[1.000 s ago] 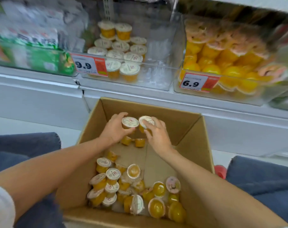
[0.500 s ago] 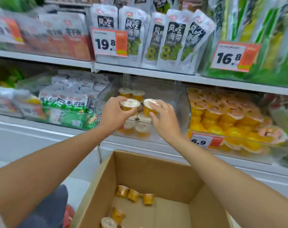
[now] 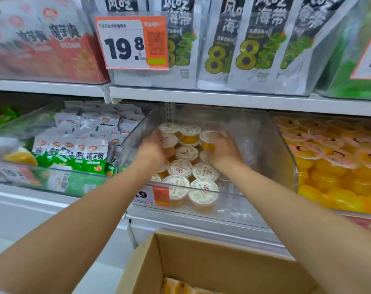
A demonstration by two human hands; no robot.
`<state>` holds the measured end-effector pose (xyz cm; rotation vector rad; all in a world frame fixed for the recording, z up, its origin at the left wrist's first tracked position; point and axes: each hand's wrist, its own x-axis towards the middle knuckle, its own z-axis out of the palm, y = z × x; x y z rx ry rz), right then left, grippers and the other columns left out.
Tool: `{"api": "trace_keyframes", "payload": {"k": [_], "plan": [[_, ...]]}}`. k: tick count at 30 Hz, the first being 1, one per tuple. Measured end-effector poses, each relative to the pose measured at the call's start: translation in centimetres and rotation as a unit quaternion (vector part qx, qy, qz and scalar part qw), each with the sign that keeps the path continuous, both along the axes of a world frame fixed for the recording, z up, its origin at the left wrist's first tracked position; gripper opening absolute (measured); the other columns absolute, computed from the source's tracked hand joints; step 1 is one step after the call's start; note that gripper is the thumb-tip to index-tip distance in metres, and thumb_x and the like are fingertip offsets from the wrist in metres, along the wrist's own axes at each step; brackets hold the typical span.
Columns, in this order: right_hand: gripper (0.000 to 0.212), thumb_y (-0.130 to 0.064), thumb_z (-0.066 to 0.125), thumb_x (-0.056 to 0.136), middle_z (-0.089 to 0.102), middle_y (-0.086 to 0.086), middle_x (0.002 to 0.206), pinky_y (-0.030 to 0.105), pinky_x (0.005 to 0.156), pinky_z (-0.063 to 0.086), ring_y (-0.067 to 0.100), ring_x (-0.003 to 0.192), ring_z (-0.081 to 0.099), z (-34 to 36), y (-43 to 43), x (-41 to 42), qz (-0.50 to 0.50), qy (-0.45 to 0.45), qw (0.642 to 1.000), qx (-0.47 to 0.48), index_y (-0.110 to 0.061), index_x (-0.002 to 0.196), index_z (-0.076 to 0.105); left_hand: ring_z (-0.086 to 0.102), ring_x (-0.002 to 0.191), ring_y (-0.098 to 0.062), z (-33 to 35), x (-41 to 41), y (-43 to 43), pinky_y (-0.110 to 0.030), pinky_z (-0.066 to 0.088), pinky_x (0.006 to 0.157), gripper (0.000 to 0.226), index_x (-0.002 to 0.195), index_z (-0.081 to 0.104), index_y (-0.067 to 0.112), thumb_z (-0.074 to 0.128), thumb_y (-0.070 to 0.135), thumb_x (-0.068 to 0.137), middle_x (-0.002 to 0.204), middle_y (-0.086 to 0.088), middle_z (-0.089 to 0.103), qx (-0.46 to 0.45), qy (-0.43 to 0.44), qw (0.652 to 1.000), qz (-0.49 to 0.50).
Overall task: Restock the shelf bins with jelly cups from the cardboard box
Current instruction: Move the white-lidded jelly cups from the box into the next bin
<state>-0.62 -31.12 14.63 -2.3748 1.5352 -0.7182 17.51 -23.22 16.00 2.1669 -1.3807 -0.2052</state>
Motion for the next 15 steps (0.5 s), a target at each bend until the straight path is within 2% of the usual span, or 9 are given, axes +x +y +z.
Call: {"api": "trace_keyframes", "payload": {"k": [3,5,8,10,12,15], "plan": [[0.035,-0.028,0.050,0.094,0.050,0.005,0.135,0.034,0.099,0.039,0.026,0.124,0.045,0.62,0.38,-0.44,-0.008,0.041,0.998,-0.057,-0.016,0.126,0.060,0.043,0.128,-0.029,-0.49,0.15,0.11,-0.043,0.052,0.088,0.054,0.124,0.054,0.016,0.068,0.047,0.083,0.138,-0.011,0.045,0.006,-0.187,0.982,-0.005],[0.037,-0.028,0.043,0.098,0.049,0.004,0.140,0.035,0.103,0.035,0.026,0.128,0.042,0.62,0.38,-0.50,0.009,0.072,0.995,-0.064,-0.015,0.130,0.058,0.035,0.132,-0.028,-0.17,0.06,0.28,-0.041,0.050,0.086,0.043,0.119,0.061,0.018,0.061,0.049,0.088,0.139,-0.008,0.044,0.020,-0.235,0.972,-0.003],[0.052,-0.022,0.042,0.099,0.022,0.003,0.158,0.038,0.115,0.019,0.023,0.147,0.015,-0.18,0.06,-0.26,0.035,0.111,0.993,-0.029,-0.013,0.148,0.029,0.053,0.113,-0.026,0.14,-0.22,0.28,-0.034,0.047,0.071,0.016,0.104,0.067,0.018,0.057,0.027,0.094,0.115,-0.006,0.063,0.030,-0.257,0.966,0.019],[0.059,-0.018,0.045,0.096,0.014,0.002,0.160,0.039,0.118,0.014,0.023,0.148,0.008,-0.21,-0.05,-0.18,0.024,0.099,0.994,-0.028,-0.013,0.151,0.023,0.065,0.091,-0.027,-0.11,-0.23,0.17,-0.033,0.047,0.063,0.011,0.095,0.066,0.016,0.055,0.017,0.095,0.098,-0.006,0.068,0.030,-0.246,0.968,0.045],[0.057,-0.013,0.048,0.094,0.022,0.003,0.158,0.038,0.119,0.016,0.024,0.147,0.015,0.02,-0.22,-0.12,0.009,0.074,0.997,-0.032,-0.012,0.148,0.031,0.068,0.089,-0.027,-0.22,-0.07,0.15,-0.035,0.050,0.065,0.015,0.103,0.067,0.019,0.055,0.014,0.095,0.099,-0.006,0.069,0.035,-0.222,0.972,0.061],[0.062,-0.012,0.045,0.096,0.016,0.002,0.160,0.038,0.120,0.013,0.021,0.149,0.009,-0.19,-0.25,-0.10,0.041,0.087,0.995,-0.008,-0.011,0.152,0.020,0.067,0.095,-0.027,-0.47,0.27,-0.14,-0.036,0.053,0.073,0.028,0.118,0.064,0.021,0.056,0.011,0.094,0.110,-0.006,0.068,0.042,-0.212,0.975,0.059]]}}
